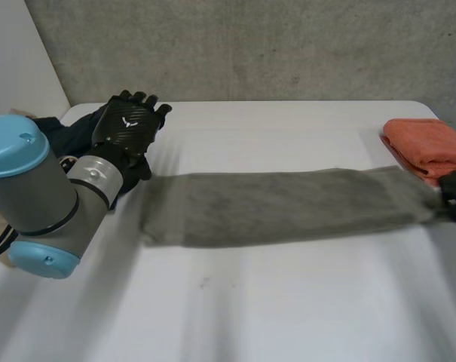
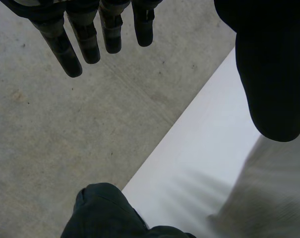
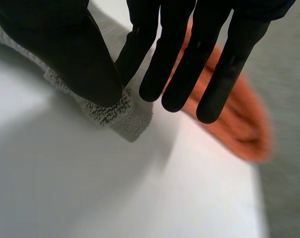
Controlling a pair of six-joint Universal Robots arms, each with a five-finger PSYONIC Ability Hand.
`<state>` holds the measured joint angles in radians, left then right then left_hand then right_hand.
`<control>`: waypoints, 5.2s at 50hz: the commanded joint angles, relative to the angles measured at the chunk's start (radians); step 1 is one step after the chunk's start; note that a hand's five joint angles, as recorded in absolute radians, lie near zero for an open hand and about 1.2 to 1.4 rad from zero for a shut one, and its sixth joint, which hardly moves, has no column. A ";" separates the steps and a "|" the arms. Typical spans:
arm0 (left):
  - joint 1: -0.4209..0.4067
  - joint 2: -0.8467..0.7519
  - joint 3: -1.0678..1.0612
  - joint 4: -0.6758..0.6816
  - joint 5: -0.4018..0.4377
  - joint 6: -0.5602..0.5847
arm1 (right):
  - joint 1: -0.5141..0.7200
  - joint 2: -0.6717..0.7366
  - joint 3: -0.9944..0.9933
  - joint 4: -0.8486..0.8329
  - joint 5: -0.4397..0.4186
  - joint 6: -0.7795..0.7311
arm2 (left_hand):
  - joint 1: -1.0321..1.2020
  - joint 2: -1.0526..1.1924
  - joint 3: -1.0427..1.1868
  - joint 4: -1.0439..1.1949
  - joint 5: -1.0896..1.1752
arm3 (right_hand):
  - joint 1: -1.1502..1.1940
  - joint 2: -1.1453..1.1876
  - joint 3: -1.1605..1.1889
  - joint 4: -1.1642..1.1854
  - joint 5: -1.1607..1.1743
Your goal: Fold the laundry.
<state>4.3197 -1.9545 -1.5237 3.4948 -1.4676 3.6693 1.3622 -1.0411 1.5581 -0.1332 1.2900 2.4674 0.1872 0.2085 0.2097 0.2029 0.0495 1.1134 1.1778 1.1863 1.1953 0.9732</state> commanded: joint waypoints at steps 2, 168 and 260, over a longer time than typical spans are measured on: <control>0.002 0.052 -0.029 0.000 0.001 -0.002 | -0.104 -0.073 -0.024 -0.006 0.015 -0.215 | -0.013 -0.034 -0.035 -0.028 -0.049 | 0.283 0.218 0.210 0.201 0.249; -0.164 -0.104 0.485 -0.490 0.490 -0.279 | 0.884 0.134 0.048 -0.476 0.175 0.145 | -0.009 -0.030 -0.031 -0.025 -0.046 | -0.042 -0.106 -0.115 -0.124 -0.076; 0.087 0.002 0.657 -0.445 -0.020 -0.284 | 0.264 -0.266 -0.032 -0.513 -0.104 0.054 | -0.013 -0.034 -0.035 -0.028 -0.049 | -0.939 -1.003 -1.012 -1.021 -0.973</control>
<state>4.2352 -1.9588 -0.8184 3.1278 -1.3980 3.2433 1.4310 -1.2386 1.2879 -0.5886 1.2721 2.5118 0.1872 0.2063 0.2097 0.2029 0.0494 0.2268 0.2145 0.2086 0.2057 0.0481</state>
